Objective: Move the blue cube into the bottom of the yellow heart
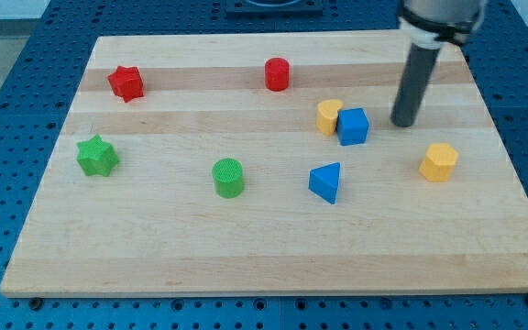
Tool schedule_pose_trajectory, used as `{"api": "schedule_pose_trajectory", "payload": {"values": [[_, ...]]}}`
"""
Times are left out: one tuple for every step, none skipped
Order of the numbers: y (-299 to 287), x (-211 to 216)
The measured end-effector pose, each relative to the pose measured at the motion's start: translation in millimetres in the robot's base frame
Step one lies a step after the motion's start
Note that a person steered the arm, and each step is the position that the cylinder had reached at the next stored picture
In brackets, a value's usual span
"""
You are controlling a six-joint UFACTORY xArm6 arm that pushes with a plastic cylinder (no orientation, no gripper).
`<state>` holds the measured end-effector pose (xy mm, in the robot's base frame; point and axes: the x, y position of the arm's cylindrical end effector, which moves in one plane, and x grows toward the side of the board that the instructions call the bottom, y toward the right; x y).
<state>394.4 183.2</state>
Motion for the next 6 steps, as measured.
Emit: {"api": "schedule_pose_trajectory", "payload": {"values": [[-24.4,20.1],[-84.4,34.3],[-140.6,34.7],[-146.1,34.7],[-115.2,34.7],[-106.2,34.7]]}}
